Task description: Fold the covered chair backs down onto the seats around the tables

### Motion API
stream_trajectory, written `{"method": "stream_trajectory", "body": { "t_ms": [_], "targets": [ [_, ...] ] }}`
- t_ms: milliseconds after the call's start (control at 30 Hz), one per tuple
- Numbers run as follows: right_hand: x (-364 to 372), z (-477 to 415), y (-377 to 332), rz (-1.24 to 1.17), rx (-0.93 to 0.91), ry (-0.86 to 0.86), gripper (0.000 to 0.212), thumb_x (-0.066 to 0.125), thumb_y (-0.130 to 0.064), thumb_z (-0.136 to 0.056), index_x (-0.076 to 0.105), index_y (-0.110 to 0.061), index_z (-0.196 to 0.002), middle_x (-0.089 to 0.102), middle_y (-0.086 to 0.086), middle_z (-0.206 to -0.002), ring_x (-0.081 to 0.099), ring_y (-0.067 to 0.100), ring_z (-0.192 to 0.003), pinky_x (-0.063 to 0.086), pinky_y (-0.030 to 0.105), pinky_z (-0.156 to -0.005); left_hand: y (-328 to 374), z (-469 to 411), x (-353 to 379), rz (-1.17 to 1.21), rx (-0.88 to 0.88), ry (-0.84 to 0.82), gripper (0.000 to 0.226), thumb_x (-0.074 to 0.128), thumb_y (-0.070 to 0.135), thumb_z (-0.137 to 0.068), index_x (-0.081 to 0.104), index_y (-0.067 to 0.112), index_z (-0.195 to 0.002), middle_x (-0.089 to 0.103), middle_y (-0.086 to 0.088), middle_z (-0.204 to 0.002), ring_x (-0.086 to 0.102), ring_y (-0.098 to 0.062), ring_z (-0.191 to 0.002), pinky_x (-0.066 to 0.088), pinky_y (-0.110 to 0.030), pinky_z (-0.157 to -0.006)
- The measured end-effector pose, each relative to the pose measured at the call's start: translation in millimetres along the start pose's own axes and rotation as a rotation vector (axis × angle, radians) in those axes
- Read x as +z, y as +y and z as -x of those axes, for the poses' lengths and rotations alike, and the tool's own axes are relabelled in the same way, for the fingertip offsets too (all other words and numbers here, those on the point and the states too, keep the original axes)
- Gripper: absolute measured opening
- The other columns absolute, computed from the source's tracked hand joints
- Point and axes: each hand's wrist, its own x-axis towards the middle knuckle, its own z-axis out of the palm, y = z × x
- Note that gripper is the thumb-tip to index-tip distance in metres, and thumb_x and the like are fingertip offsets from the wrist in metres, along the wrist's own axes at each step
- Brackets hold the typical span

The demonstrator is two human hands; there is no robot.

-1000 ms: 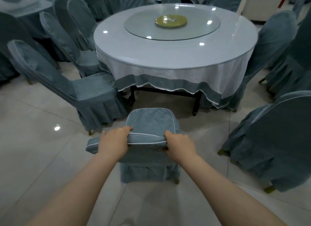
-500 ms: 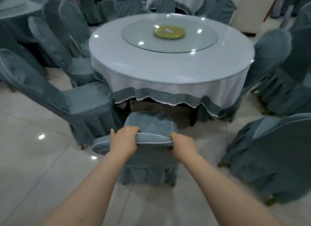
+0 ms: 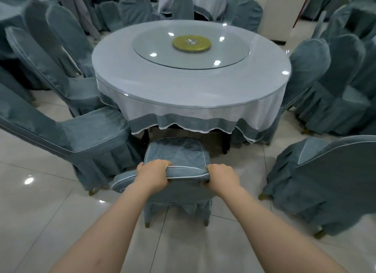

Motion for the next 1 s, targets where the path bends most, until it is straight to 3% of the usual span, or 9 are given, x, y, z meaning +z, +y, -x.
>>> {"method": "stream_trajectory", "body": {
  "t_ms": [167, 267, 333, 433, 533, 900, 1000],
  "targets": [
    [3, 14, -8, 0.016, 0.002, 0.017, 0.029, 0.065, -0.050, -0.079, 0.056, -0.024, -0.089, 0.066, 0.004, -0.098, 0.060, 0.031, -0.093, 0.037, 0.031, -0.065, -8, 8, -6, 0.004, 0.059, -0.064, 0.027, 0.063, 0.029, -0.072, 0.061, 0.038, -0.097, 0.056, 0.015, -0.084, 0.060, -0.017, -0.092, 0.036, -0.033, -0.076],
    [5, 21, -6, -0.054, -0.017, -0.006, 0.029, 0.061, -0.047, -0.081, 0.052, -0.023, -0.095, 0.065, 0.002, -0.100, 0.061, 0.029, -0.097, 0.041, 0.032, -0.067, -4, 13, -10, 0.055, 0.056, -0.095, 0.039, 0.067, 0.037, -0.069, 0.058, 0.042, -0.107, 0.060, 0.017, -0.099, 0.058, -0.016, -0.101, 0.039, -0.041, -0.091],
    [1, 22, 1, -0.155, -0.057, -0.057, 0.042, 0.062, -0.048, -0.080, 0.052, -0.026, -0.114, 0.063, 0.000, -0.112, 0.058, 0.026, -0.105, 0.047, 0.035, -0.078, 2, 18, -13, 0.055, 0.058, -0.124, 0.059, 0.072, 0.043, -0.068, 0.050, 0.040, -0.123, 0.057, 0.017, -0.118, 0.053, -0.017, -0.114, 0.024, -0.052, -0.107],
    [-9, 26, 17, -0.233, -0.167, -0.139, 0.078, 0.068, -0.055, -0.073, 0.037, -0.027, -0.139, 0.052, -0.002, -0.136, 0.048, 0.023, -0.124, 0.038, 0.040, -0.101, 17, 26, -17, 0.019, 0.117, -0.142, 0.078, 0.073, 0.048, -0.070, 0.037, 0.036, -0.138, 0.048, 0.014, -0.136, 0.041, -0.016, -0.129, 0.006, -0.056, -0.112],
    [-25, 30, 47, -0.229, -0.228, -0.136, 0.087, 0.069, -0.060, -0.071, 0.033, -0.028, -0.143, 0.044, -0.005, -0.145, 0.041, 0.020, -0.132, 0.030, 0.043, -0.109, 49, 28, -17, -0.014, 0.195, -0.111, 0.081, 0.071, 0.049, -0.073, 0.030, 0.036, -0.142, 0.038, 0.010, -0.146, 0.030, -0.015, -0.138, 0.004, -0.051, -0.114],
    [-98, 60, 285, -0.157, -0.202, 0.049, 0.061, 0.056, -0.050, -0.088, 0.039, -0.025, -0.141, 0.046, -0.004, -0.143, 0.043, 0.018, -0.131, 0.035, 0.038, -0.108, 264, -16, 20, 0.080, 0.268, 0.037, 0.064, 0.059, 0.043, -0.087, 0.030, 0.032, -0.144, 0.036, 0.008, -0.149, 0.028, -0.015, -0.140, 0.007, -0.043, -0.116],
    [-113, 70, 354, -0.150, -0.144, 0.050, 0.062, 0.055, -0.052, -0.088, 0.040, -0.026, -0.141, 0.046, -0.004, -0.143, 0.044, 0.019, -0.130, 0.039, 0.037, -0.104, 321, -26, 37, 0.168, 0.286, 0.052, 0.066, 0.061, 0.042, -0.086, 0.032, 0.030, -0.144, 0.038, 0.007, -0.148, 0.032, -0.013, -0.137, 0.018, -0.039, -0.116]
  ]
}}
